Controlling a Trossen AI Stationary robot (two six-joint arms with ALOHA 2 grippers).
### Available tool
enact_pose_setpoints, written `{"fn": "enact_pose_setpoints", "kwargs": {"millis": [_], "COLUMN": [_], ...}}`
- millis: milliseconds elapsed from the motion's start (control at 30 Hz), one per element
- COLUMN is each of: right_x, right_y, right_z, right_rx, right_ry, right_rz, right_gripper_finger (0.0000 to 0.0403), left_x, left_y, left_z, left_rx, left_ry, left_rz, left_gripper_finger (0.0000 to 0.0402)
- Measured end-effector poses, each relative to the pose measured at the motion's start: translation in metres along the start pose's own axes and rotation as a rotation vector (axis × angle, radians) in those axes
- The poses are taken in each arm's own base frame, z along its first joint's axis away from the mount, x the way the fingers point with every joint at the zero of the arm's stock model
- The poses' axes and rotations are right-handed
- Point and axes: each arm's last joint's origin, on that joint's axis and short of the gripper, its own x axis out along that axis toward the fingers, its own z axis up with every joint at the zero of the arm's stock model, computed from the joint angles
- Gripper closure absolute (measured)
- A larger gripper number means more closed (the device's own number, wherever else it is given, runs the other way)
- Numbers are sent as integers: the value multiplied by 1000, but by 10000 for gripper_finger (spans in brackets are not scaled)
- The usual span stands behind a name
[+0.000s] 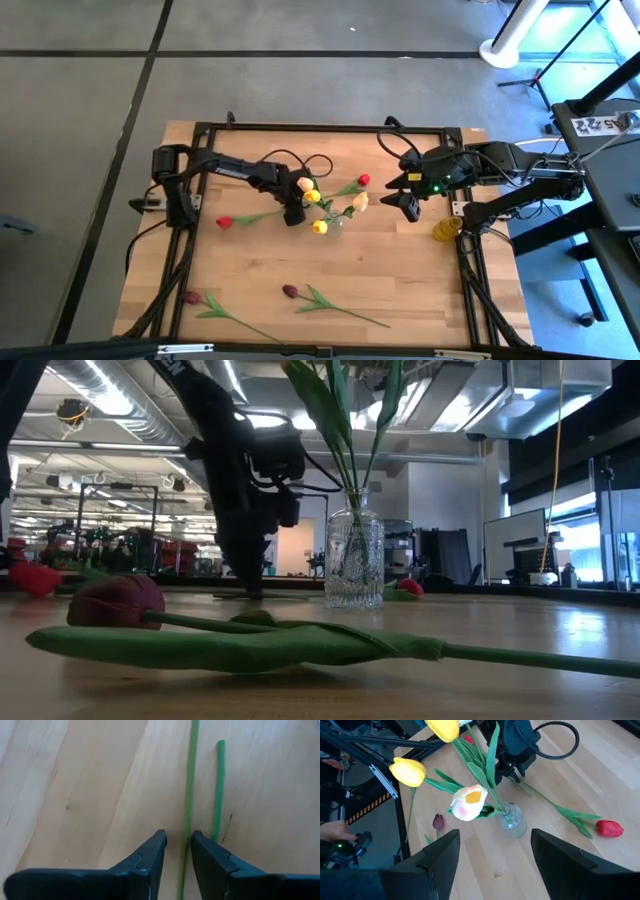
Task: Sort flowers into vase by color
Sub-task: Put the right red tulip into the yellow vase
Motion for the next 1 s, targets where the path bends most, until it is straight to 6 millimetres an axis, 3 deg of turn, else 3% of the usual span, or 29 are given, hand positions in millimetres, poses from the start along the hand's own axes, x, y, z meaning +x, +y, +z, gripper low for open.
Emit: {"fn": "enact_pose_setpoints", "kwargs": {"millis": [133, 267, 467, 600, 1000], "right_x": [0, 0, 0, 0, -16], "right_y": [0, 0, 0, 0, -18], "right_z": [0, 0, 0, 0, -19], "right_rx": [0, 0, 2, 2, 39], "right_ry": [-1, -1, -4, 1, 115], "right_rz": [0, 0, 2, 1, -180], "right_gripper_finger": [158, 158, 158, 158, 158], "left_x": [6, 7, 1, -19, -110], "left_y": [0, 0, 2, 11, 43], "left_z": [-7, -9, -9, -13, -15], "left_rx": [-5, -28, -67, -107, -217], "left_ry": [-8, -20, -46, -60, -426], "left_rz": [4, 25, 25, 32, -44], "left_gripper_finger": [330, 386, 399, 401, 401]}}
